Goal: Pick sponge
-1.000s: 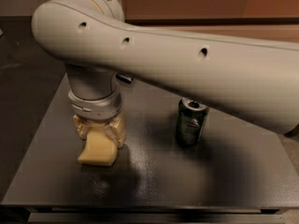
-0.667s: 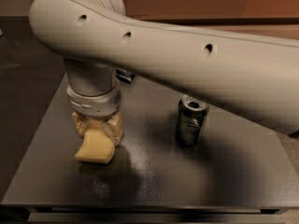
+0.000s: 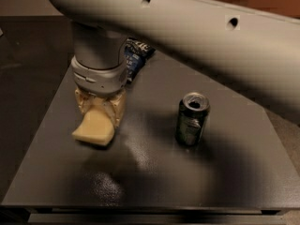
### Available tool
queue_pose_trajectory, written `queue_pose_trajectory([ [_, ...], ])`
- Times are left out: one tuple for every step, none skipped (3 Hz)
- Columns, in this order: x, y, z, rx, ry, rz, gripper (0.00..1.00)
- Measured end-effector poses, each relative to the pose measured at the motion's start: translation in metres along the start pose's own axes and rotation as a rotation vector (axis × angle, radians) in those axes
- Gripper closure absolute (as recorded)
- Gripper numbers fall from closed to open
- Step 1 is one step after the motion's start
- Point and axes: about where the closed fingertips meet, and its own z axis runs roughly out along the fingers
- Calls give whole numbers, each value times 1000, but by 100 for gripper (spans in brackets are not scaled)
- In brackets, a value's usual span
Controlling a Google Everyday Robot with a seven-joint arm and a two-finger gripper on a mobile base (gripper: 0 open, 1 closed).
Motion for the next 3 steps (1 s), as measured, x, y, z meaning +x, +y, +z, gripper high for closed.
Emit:
queue_pose_trajectory([
  [27, -12, -34, 83, 16, 56, 100],
  [52, -16, -67, 161, 36, 105, 100],
  [62, -14, -90, 223, 46, 146, 100],
])
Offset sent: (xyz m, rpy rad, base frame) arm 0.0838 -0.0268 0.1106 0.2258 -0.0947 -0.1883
